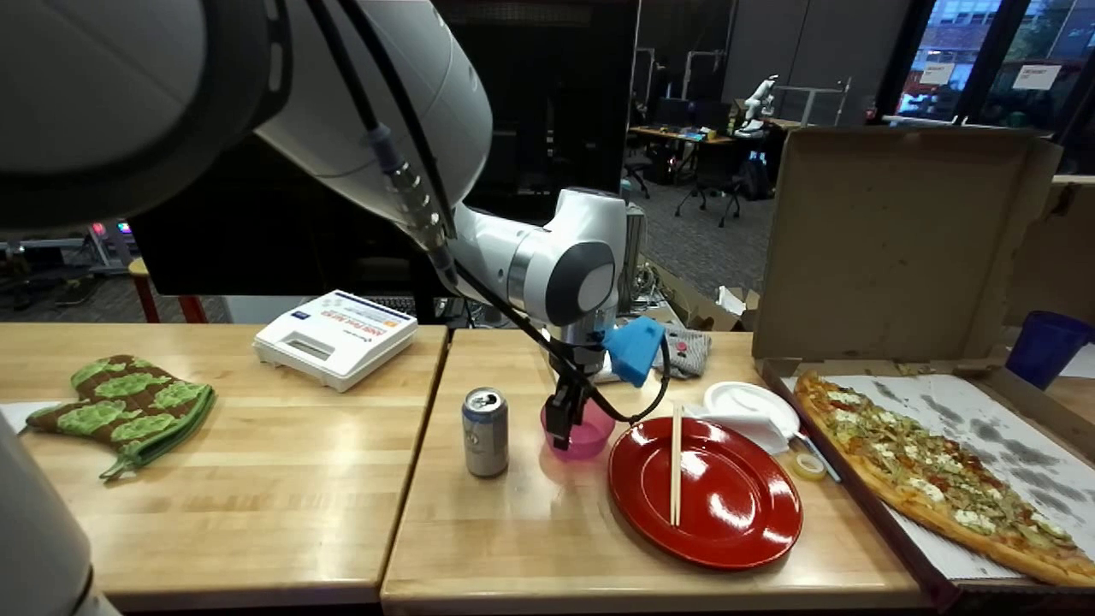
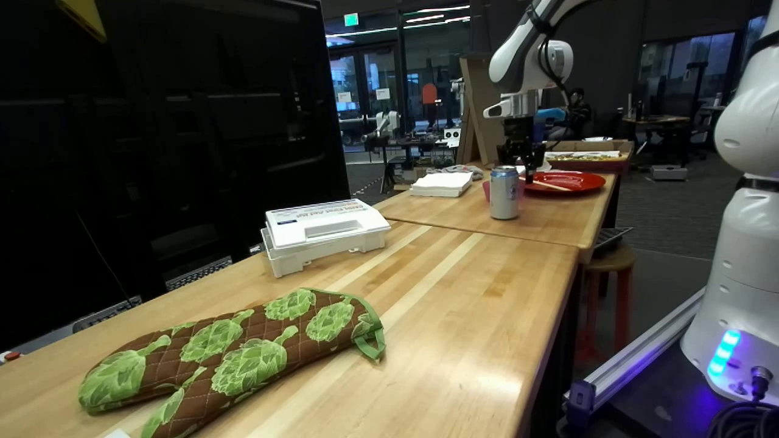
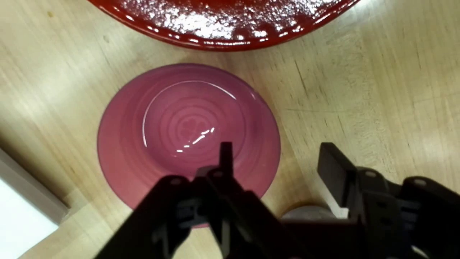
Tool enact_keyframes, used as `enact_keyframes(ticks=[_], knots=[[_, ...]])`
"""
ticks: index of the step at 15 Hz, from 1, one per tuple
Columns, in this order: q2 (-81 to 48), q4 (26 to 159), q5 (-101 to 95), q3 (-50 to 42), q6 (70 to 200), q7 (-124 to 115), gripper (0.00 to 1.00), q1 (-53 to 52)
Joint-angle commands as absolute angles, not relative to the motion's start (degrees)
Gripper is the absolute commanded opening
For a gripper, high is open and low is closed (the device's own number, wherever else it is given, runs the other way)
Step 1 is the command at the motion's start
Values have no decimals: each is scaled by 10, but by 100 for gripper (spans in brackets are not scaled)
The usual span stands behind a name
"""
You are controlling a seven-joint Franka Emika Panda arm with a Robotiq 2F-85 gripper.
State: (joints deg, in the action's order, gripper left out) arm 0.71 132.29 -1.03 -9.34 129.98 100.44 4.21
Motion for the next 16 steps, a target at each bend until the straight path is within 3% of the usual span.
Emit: enact_keyframes(ticks=[1, 3, 16], knots=[[63, 1345, -4, -88, 1294, 1024, 93, 54], [94, 1352, 2, -94, 1290, 1021, 100, 58], [101, 1311, 160, -148, 1182, 972, 100, 78]])
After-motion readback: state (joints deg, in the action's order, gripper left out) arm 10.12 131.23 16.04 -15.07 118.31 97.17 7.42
